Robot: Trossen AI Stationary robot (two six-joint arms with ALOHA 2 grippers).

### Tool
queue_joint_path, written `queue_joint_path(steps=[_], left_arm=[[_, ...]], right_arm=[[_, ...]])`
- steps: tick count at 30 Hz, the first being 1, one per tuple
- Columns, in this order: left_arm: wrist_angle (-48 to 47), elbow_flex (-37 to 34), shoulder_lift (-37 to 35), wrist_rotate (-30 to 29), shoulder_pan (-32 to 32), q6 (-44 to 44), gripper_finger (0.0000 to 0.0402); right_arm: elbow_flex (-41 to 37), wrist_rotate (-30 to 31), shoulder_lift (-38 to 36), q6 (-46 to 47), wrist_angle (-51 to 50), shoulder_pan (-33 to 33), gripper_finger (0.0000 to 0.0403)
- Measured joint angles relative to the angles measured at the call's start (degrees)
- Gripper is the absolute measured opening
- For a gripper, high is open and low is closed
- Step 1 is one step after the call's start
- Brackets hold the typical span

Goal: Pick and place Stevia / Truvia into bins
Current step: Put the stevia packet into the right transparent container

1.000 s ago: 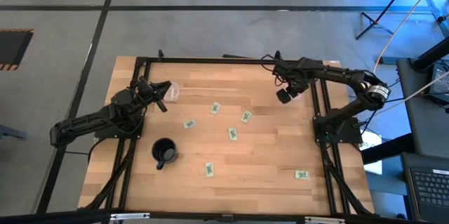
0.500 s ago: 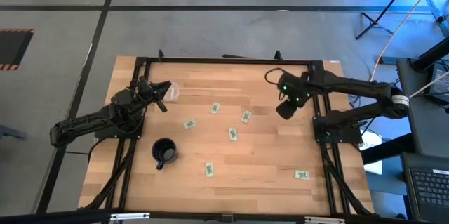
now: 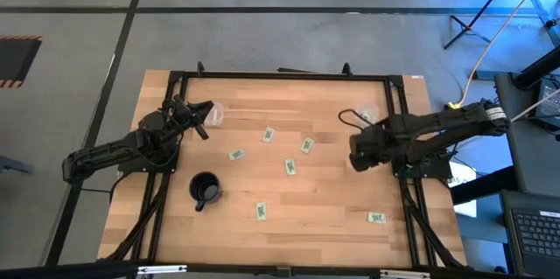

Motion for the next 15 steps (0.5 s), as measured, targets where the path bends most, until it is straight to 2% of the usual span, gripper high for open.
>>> queue_joint_path(steps=[3,7,11,15], left_arm=[[0.0,0.0,0.0,0.0,0.0,0.0,0.0043],[0.0,0.0,0.0,0.0,0.0,0.0,0.0043],[0.0,0.0,0.0,0.0,0.0,0.0,0.0043],[0.0,0.0,0.0,0.0,0.0,0.0,0.0043]], right_arm=[[0.0,0.1,0.0,5.1,1.7,4.7,0.0102],[0.0,-0.1,0.0,7.0,5.4,9.2,0.0102],[0.0,-0.1,0.6,9.1,10.2,12.4,0.0102],[0.0,-0.1,2.5,10.8,9.9,14.7,0.0102]])
